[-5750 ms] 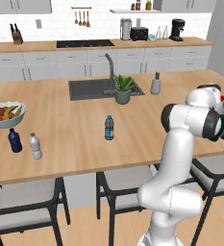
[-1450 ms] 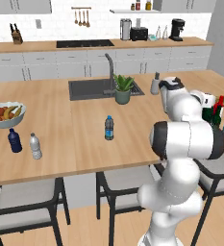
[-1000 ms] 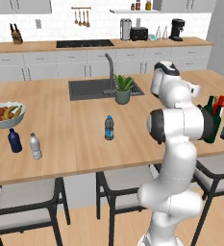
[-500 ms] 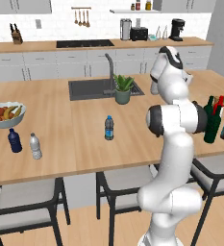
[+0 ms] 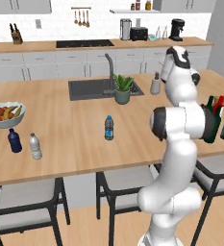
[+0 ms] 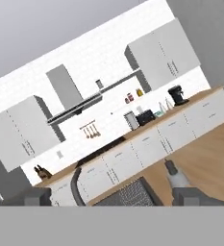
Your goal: Move the plastic bottles in the middle to the plastics group, and the glass bottles in the middle to the glass group.
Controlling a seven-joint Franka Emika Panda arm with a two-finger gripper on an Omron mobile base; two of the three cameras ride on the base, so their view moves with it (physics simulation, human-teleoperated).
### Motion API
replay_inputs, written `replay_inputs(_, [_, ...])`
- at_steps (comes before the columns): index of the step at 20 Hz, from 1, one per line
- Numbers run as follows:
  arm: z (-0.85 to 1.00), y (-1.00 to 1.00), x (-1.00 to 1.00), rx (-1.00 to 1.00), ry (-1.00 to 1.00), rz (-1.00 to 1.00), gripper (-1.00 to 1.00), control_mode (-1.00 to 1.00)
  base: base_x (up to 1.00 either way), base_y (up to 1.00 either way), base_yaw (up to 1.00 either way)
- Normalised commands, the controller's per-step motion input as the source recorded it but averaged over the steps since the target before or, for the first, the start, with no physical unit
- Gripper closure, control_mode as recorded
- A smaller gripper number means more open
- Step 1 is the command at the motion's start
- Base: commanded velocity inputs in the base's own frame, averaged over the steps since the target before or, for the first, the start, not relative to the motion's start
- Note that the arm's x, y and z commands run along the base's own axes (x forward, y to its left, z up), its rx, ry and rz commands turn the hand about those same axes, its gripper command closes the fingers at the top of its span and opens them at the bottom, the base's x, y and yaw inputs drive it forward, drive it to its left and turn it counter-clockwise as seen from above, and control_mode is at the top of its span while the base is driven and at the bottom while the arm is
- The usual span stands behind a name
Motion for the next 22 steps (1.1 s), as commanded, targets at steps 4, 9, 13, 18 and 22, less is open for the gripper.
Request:
replay_inputs(4, [0.0,0.6,-0.77,-0.02,0.08,0.18,-1.0,-1.0,0.0,0.0,0.0])
replay_inputs(9, [0.49,0.74,-0.86,-0.16,0.42,0.23,-1.0,-1.0,0.0,0.0,0.0])
replay_inputs(13, [0.51,0.83,-0.67,-0.3,0.6,0.24,-1.0,-1.0,0.0,0.0,0.0])
replay_inputs(18, [0.26,0.84,-0.11,-0.41,0.66,0.19,-1.0,-1.0,0.0,0.0,0.0])
replay_inputs(22, [-0.29,0.52,-0.19,-0.29,0.47,0.13,-1.0,-1.0,0.0,0.0,0.0])
